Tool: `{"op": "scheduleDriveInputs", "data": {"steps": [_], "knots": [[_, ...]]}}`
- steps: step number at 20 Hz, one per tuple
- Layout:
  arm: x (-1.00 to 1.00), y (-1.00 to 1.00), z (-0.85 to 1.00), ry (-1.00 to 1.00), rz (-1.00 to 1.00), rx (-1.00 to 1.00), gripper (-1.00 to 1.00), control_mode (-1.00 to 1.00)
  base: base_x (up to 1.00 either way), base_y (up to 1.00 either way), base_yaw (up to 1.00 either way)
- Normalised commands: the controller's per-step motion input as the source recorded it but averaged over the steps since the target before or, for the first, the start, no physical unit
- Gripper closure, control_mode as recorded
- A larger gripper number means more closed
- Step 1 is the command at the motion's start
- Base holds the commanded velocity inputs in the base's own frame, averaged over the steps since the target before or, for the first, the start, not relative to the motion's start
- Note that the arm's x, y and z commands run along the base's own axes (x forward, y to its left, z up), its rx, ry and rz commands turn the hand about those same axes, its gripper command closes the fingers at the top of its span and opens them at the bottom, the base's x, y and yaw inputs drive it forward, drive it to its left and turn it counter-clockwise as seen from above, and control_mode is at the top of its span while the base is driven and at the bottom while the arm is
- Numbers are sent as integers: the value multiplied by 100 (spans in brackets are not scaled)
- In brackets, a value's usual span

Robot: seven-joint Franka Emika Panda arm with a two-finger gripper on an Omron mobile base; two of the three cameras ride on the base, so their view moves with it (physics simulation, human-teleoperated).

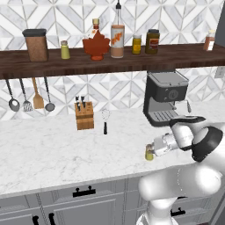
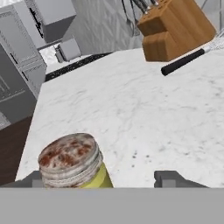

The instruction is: Put the shaker and condiment bottle from the counter next to their counterparts in the cabinet.

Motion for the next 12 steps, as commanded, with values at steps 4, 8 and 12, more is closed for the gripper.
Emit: {"op": "scheduleDriveInputs", "data": {"steps": [4,8,12], "knots": [[16,-2,3,-1,0,0,100,-100,0,0,0],[2,-33,39,-14,0,-4,100,-100,0,0,0],[0,-18,52,-24,-1,-11,100,-100,0,0,0]]}}
